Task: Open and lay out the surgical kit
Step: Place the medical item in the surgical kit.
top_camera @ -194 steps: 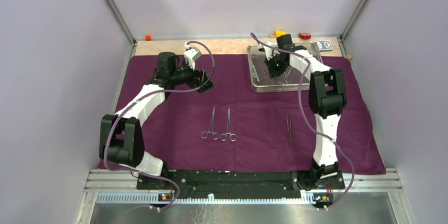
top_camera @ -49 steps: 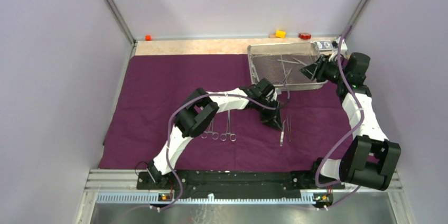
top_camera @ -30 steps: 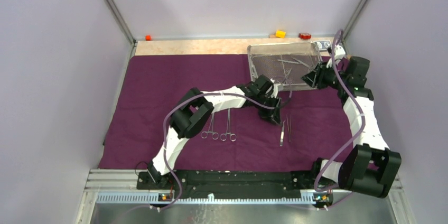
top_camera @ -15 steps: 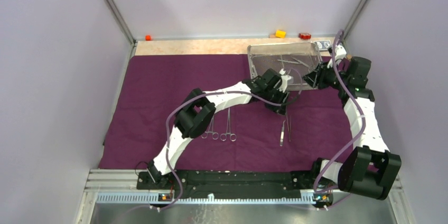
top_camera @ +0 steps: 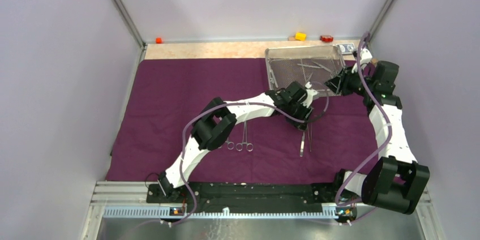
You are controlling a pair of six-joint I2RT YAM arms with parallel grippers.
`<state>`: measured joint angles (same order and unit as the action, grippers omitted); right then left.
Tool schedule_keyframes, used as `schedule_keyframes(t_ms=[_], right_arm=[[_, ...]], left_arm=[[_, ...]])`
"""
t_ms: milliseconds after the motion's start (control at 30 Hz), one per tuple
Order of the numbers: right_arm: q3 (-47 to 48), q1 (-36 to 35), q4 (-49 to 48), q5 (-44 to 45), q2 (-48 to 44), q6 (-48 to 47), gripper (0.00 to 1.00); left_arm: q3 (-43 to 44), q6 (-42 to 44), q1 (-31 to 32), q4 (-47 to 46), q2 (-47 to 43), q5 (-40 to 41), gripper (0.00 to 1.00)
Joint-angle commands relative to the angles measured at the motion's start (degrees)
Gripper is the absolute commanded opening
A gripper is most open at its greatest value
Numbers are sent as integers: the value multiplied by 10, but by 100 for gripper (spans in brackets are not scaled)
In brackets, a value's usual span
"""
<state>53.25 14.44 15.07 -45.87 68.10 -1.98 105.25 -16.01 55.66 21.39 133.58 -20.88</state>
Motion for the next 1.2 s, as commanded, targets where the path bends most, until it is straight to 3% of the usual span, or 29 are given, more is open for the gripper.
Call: schedule_keyframes(t_ms=[0,800,1167], right_arm=[[2,11,-5,-19,0,-11,35],[7,19,3,-39,24,-14,34],[9,22,5,-45,32,-16,34]], left_arm=[[20,16,5,-8,9,13,44],[37,73,30,-7,20,75,37],[23,69,31,-3,-2,53,23]])
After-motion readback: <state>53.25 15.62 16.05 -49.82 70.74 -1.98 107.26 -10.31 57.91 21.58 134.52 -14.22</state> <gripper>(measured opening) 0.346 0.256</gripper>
